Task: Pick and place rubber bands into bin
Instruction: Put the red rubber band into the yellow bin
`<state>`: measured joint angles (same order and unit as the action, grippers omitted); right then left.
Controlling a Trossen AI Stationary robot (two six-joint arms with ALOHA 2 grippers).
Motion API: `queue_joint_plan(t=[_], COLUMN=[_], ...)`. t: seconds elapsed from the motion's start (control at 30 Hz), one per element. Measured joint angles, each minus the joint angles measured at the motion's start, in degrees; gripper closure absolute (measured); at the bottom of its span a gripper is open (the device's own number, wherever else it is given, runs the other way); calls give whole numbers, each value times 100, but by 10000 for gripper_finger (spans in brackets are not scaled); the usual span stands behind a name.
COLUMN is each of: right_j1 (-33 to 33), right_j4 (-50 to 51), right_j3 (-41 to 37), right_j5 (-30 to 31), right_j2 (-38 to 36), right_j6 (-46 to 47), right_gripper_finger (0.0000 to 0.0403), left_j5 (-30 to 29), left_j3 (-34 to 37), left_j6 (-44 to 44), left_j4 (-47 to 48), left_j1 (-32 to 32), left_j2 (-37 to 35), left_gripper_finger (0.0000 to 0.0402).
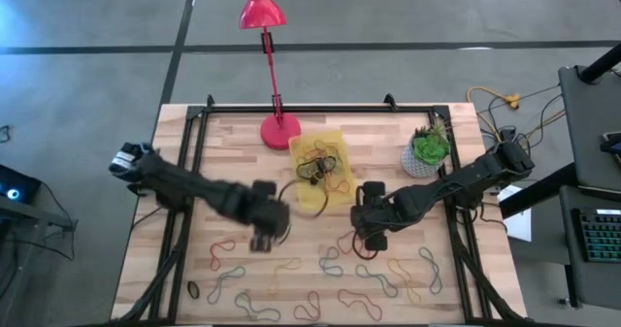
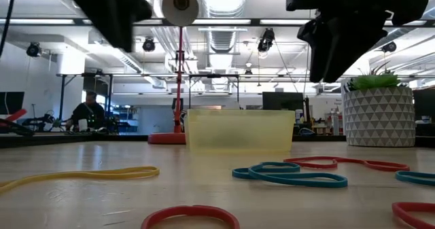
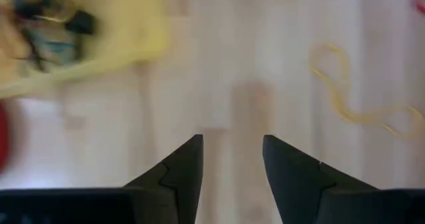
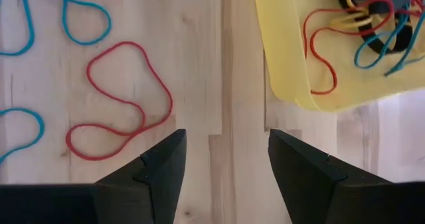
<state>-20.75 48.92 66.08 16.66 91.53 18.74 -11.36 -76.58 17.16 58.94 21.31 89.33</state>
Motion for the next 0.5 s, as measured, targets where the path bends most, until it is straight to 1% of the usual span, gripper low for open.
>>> queue_joint_plan(t=[0.07, 0.13, 0.27, 0.33, 0.43, 0.5], right_j1=[0, 0, -9, -11, -11, -11], right_j4=[-113, -160, -196, -202, -285, -338], right_j3=[0, 0, 0, 0, 0, 0], right_j5=[1, 1, -1, -1, -1, -1], right_j2=[0, 0, 6, 7, 7, 7], right_j6=[-30, -4, 149, 186, 177, 162], right_gripper_finger=[202, 202, 202, 202, 202, 202], left_j5=[94, 124, 207, 446, 814, 1237], left_j3=[171, 339, 827, 1137, 1670, 2098], left_j6=[454, 1290, 3796, 4957, 5914, 6318], left_j4=[37, 160, 757, 815, 504, 104], left_j1=[401, 713, 1155, 1310, 1497, 1534], left_j2=[-23, 3, -14, -150, -448, -664], left_gripper_finger=[261, 261, 261, 261, 261, 261])
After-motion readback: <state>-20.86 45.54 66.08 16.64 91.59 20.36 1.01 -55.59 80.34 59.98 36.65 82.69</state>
